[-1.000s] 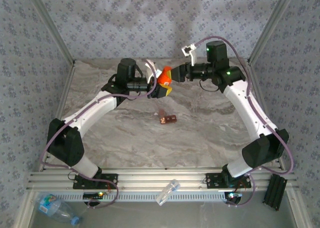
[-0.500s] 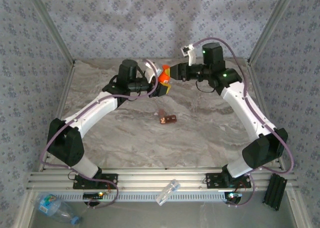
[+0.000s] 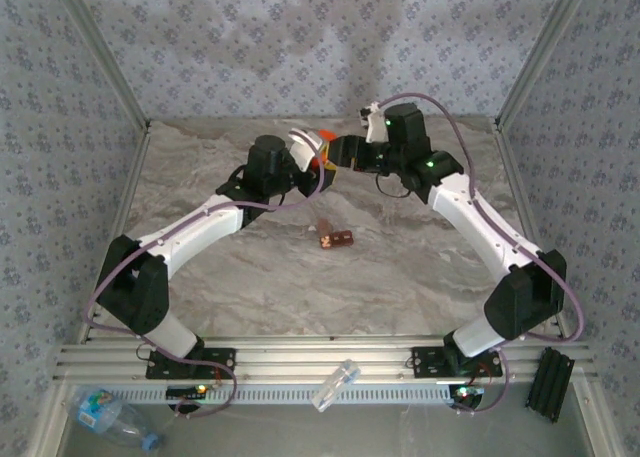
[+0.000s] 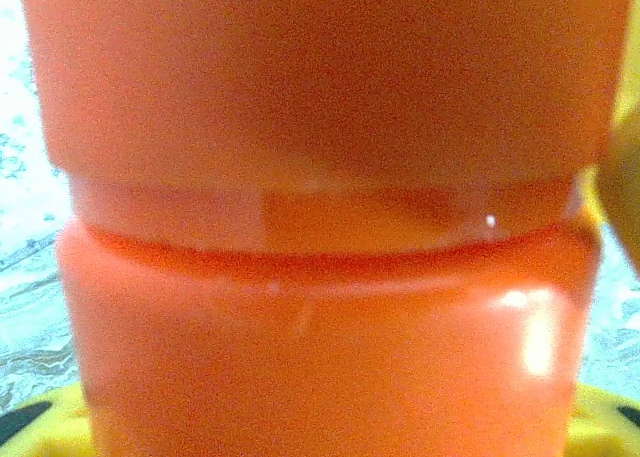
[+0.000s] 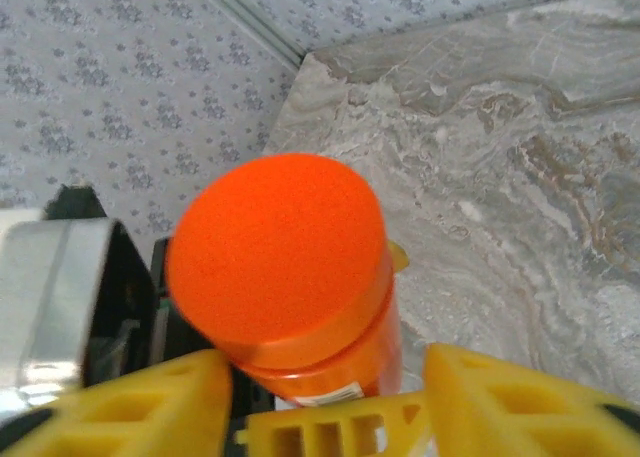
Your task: Sort the pills into containers
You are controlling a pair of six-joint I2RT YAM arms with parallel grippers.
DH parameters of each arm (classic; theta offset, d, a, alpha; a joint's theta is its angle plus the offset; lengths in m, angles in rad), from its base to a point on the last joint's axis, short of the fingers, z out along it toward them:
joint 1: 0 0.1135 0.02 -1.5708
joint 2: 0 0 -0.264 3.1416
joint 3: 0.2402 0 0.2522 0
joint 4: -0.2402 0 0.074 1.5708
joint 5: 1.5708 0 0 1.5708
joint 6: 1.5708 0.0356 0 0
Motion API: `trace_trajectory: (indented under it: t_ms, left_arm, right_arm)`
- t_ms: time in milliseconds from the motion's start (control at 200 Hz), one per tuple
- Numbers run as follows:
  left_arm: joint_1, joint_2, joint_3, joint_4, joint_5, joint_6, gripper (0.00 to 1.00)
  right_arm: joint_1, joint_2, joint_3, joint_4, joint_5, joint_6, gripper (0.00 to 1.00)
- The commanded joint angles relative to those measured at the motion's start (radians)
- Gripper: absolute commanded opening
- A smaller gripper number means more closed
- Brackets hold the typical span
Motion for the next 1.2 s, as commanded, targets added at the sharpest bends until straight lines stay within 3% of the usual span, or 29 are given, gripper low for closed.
trace_trajectory:
  t_ms: [0,135,435,790,999,1194]
  left_arm:
    - [-0.015,-0.036,0.03,0.089,0.194,0.02,0.0]
    - [0.042,-0.04,0.048,0.092,0.387,-0.027,0.0]
    - [0.069,0.007,0.163,-0.035,0.697,-0.049,0.0]
    - [0.064,0.027,0.177,-0.064,0.728,-0.049,0.0]
    - [0.061,0.03,0.178,-0.067,0.73,-0.047,0.0]
    - [0.061,0.028,0.179,-0.069,0.728,-0.045,0.0]
  right_arm:
    - [-0.045,-0.077,-0.027,0.074,-0.103,-0.04,0.68]
    - [-0.127,-0.155,-0.052,0.033,-0.232,-0.127,0.81]
    - [-0.143,-0.14,0.022,-0.037,-0.317,-0.222,0.88]
    - [-0.084,-0.099,0.089,-0.05,-0.291,-0.235,0.86]
    - [-0.056,-0.066,0.113,-0.053,-0.289,-0.236,0.75]
    - [-0.047,-0.057,0.106,-0.045,-0.285,-0.231,0.45]
